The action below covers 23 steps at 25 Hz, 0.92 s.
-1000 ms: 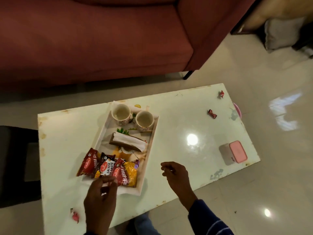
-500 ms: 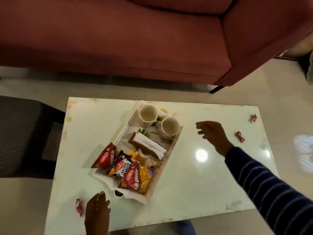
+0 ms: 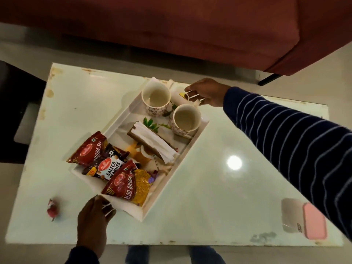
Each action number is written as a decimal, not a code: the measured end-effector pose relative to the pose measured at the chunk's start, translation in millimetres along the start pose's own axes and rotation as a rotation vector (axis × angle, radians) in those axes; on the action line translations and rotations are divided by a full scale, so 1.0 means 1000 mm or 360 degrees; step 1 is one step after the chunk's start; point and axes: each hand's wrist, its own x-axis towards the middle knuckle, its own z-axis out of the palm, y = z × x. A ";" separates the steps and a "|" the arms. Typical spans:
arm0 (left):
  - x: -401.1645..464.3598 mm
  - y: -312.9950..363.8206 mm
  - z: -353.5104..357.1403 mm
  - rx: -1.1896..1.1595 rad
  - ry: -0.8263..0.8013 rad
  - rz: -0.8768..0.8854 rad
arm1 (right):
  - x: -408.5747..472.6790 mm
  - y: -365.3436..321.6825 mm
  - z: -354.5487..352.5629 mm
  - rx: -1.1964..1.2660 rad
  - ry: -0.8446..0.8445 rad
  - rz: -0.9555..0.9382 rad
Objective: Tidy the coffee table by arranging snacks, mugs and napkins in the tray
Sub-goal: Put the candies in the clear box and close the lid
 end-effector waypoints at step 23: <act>-0.006 0.063 0.109 0.0674 -0.0555 0.0600 | -0.177 0.217 -0.115 0.1045 0.0622 0.0232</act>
